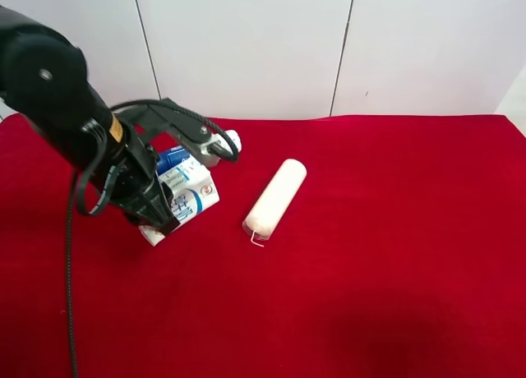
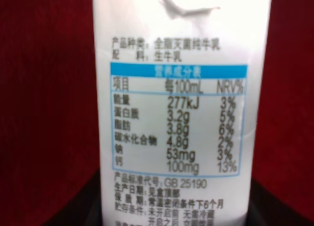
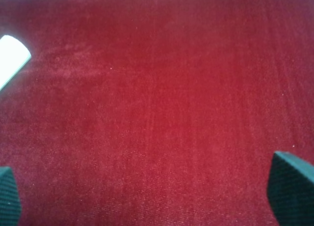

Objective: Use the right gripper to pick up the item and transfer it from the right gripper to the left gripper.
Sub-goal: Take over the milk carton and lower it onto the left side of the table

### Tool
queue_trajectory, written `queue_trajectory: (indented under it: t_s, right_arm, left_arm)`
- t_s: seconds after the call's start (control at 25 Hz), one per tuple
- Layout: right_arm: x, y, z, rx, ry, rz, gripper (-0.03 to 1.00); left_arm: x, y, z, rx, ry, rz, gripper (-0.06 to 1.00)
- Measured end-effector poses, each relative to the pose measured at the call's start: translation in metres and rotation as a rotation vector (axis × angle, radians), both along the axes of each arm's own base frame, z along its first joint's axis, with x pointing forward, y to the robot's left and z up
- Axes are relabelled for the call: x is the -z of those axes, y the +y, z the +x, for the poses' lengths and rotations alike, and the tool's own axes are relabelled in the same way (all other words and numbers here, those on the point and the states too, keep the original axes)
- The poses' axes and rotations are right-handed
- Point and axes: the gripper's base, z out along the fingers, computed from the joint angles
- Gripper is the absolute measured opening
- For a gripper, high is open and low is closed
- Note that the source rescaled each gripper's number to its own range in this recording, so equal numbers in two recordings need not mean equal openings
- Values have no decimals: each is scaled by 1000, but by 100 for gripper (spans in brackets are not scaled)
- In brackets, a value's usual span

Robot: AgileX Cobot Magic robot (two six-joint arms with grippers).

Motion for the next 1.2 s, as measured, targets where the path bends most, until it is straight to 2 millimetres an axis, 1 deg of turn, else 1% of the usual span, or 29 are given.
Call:
queue_trajectory:
  t_s: [0.36, 0.56, 0.68, 0.92, 0.96, 1.0, 1.08, 1.12, 1.16, 1.2]
  right_arm:
    - [0, 0, 0, 0, 0, 0, 100]
    - [0, 0, 0, 0, 0, 0, 100]
    - [0, 0, 0, 0, 0, 0, 100]
    - [0, 0, 0, 0, 0, 0, 100]
    - [0, 0, 0, 0, 0, 0, 100]
    - [0, 0, 0, 0, 0, 0, 100]
    - [0, 0, 0, 0, 0, 0, 100]
    - [0, 0, 0, 0, 0, 0, 100]
    - [0, 0, 0, 0, 0, 0, 100]
    - [0, 0, 0, 0, 0, 0, 100]
  left_arm:
    - [37, 17, 28, -89, 36, 32, 0]
    - [54, 15, 34, -90, 45, 38, 0]
    - [60, 14, 35, -88, 54, 46, 0]
    - [62, 14, 35, -88, 62, 51, 0]
    - [62, 14, 35, -88, 64, 52, 8]
    - [62, 14, 35, -92, 63, 50, 26]
    - [62, 14, 35, -114, 66, 45, 71]
    - [62, 14, 35, -120, 66, 45, 84]
    - [62, 15, 35, -123, 65, 45, 91]
    - [62, 15, 35, -125, 65, 45, 94]
